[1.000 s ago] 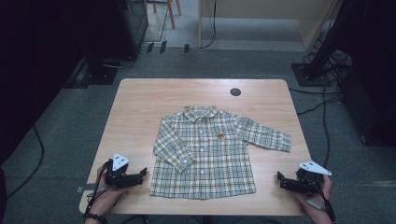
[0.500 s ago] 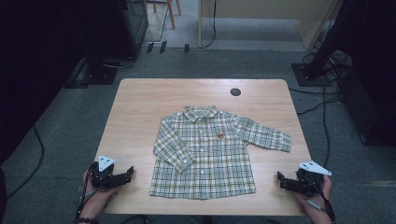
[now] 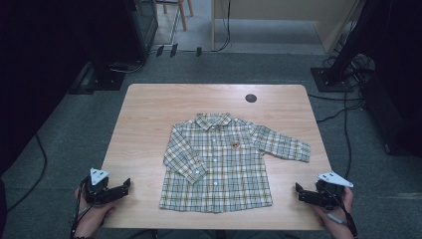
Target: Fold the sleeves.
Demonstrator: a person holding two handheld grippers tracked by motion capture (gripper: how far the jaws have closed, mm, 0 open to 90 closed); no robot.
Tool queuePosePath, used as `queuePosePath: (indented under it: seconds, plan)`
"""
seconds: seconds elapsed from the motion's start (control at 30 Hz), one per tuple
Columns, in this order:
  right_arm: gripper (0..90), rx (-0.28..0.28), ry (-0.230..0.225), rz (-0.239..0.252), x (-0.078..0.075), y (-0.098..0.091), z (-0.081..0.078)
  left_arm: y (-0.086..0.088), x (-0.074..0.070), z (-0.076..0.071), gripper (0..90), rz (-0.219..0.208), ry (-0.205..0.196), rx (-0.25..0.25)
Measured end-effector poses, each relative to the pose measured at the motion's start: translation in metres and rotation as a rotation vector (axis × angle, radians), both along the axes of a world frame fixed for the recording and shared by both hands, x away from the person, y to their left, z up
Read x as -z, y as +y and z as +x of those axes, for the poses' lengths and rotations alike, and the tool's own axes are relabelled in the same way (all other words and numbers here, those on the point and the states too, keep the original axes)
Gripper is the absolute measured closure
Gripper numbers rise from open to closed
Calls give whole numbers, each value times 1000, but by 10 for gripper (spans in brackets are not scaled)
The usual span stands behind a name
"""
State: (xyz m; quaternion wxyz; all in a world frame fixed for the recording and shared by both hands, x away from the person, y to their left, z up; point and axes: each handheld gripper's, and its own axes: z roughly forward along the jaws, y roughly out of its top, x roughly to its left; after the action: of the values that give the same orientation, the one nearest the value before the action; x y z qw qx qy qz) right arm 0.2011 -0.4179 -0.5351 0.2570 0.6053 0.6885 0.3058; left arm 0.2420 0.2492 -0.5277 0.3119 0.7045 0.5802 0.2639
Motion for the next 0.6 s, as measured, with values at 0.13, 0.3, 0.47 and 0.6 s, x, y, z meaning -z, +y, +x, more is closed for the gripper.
queuePosePath:
  seconds: [0.13,0.3,0.47,0.6]
  plan:
    - [18,0,0,0,0,0,0,7,0,-1,97,-2,-1,-20]
    - [17,6,-1,3,0,0,1,16,0,-1,98,-9,-3,-56]
    - [37,13,-6,12,-1,-1,0,20,-1,-2,98,-49,-8,-51]
    - [45,-21,-32,32,-2,-3,-4,13,0,-2,98,-3,-2,-36]
